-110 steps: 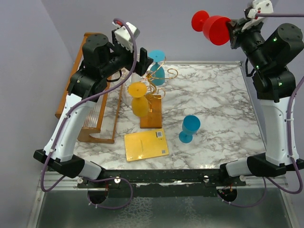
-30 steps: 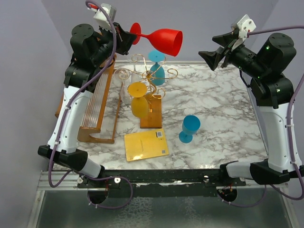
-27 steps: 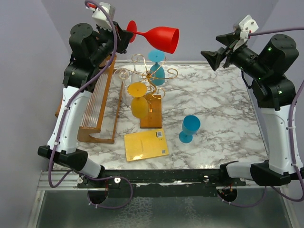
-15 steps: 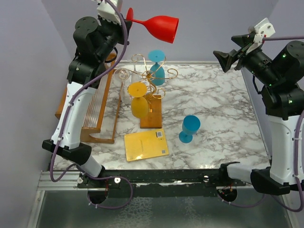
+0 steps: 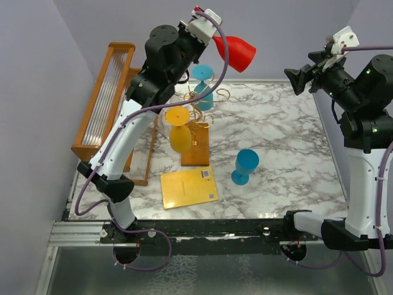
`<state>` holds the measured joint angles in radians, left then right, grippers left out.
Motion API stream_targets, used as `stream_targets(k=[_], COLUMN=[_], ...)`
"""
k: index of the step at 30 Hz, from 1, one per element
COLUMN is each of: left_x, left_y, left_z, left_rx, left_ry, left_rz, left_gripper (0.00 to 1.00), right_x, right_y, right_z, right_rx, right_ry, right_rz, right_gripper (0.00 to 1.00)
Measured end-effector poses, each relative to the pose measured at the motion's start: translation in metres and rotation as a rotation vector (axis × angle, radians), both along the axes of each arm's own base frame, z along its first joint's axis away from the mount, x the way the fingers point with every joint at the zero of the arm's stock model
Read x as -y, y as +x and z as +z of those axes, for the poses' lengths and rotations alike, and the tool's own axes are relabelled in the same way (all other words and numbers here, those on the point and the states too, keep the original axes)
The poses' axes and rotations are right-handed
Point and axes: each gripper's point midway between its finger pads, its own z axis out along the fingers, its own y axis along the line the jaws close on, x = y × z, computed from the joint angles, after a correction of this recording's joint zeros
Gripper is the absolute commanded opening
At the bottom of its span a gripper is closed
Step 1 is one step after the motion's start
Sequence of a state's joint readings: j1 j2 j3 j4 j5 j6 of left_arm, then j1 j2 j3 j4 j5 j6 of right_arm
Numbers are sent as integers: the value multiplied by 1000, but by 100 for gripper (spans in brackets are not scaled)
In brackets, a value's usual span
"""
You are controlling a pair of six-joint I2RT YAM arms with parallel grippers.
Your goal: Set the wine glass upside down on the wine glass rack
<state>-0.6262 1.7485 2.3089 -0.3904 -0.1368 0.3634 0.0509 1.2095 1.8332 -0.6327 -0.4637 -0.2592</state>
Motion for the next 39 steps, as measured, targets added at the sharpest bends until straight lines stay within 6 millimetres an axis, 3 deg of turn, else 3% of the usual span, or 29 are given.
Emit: stream_targets(k=[5,18,30,39], left_x=[20,65,87,94], left_y=[9,19,17,10], left_z=[-21,-66,-130,-149], left_rx=[13,45,8,0], left_ry=[122,374,608,694], left_rz=[-5,-50,-116,-151], left_gripper=[0,0,0,0], right_x=[16,26,29,29], right_y=[2,8,14,16], right_z=[0,-12,-16,-19], right_rx=[-8,-47,-72,-77], right_ry=[18,43,65,65], right_rz=[-52,-86,-100,-96], right_gripper=[73,74,73,74])
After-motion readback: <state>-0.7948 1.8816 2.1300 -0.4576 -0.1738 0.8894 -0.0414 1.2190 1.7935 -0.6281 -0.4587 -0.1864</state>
